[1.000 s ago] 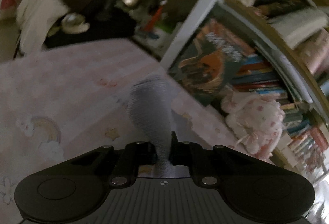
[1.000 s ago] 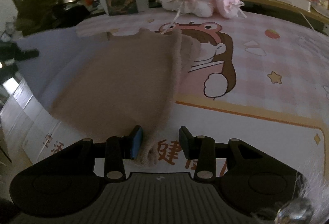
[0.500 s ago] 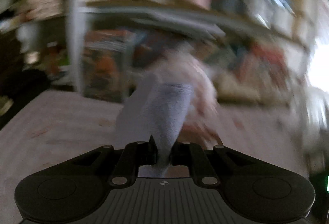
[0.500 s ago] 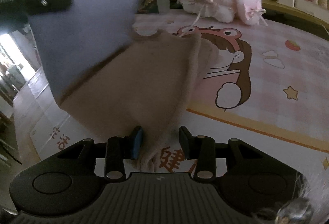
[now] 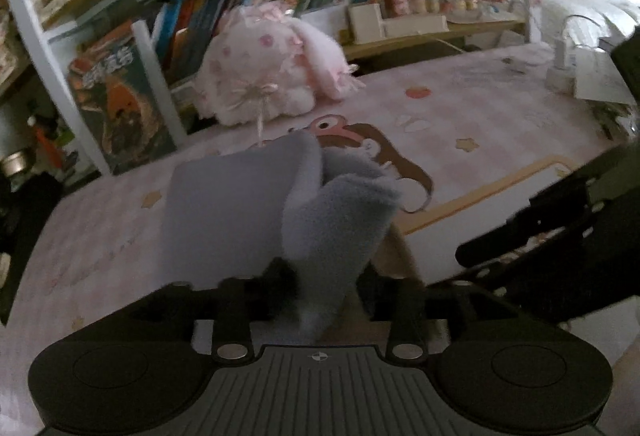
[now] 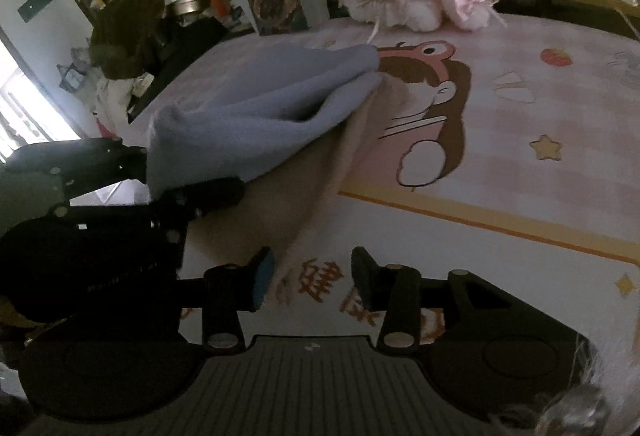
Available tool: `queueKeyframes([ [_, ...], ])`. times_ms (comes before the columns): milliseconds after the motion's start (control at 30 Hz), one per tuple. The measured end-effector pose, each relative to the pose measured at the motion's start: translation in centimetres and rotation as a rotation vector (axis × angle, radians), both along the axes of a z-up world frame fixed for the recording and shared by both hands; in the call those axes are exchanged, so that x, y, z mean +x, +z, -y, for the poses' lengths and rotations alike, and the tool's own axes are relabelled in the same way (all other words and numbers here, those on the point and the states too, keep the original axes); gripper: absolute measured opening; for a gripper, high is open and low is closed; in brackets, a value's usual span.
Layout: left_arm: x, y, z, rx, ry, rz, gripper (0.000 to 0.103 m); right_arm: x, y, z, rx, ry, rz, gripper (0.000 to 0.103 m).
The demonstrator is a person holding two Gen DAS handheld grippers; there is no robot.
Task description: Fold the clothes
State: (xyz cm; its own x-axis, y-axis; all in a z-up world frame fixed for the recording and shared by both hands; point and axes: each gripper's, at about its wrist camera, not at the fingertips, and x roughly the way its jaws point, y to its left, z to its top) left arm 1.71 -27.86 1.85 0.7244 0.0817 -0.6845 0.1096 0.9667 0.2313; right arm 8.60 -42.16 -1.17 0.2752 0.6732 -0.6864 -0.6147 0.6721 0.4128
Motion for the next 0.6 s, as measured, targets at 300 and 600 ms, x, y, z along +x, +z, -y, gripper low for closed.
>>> queueKeyframes([
  [300, -2.5, 4.2, -0.3, -0.182, -0.068, 0.086, 0.059, 0.7, -0.3, 3.1, -0.003, -0.117, -0.038, 0.056],
  [600, -2.2, 5.7, -6.8, -0.38, 0.213, 0.229, 0.064, 1.4, 0.6, 3.7, 0.113, -0.176, -0.103, 0.07],
])
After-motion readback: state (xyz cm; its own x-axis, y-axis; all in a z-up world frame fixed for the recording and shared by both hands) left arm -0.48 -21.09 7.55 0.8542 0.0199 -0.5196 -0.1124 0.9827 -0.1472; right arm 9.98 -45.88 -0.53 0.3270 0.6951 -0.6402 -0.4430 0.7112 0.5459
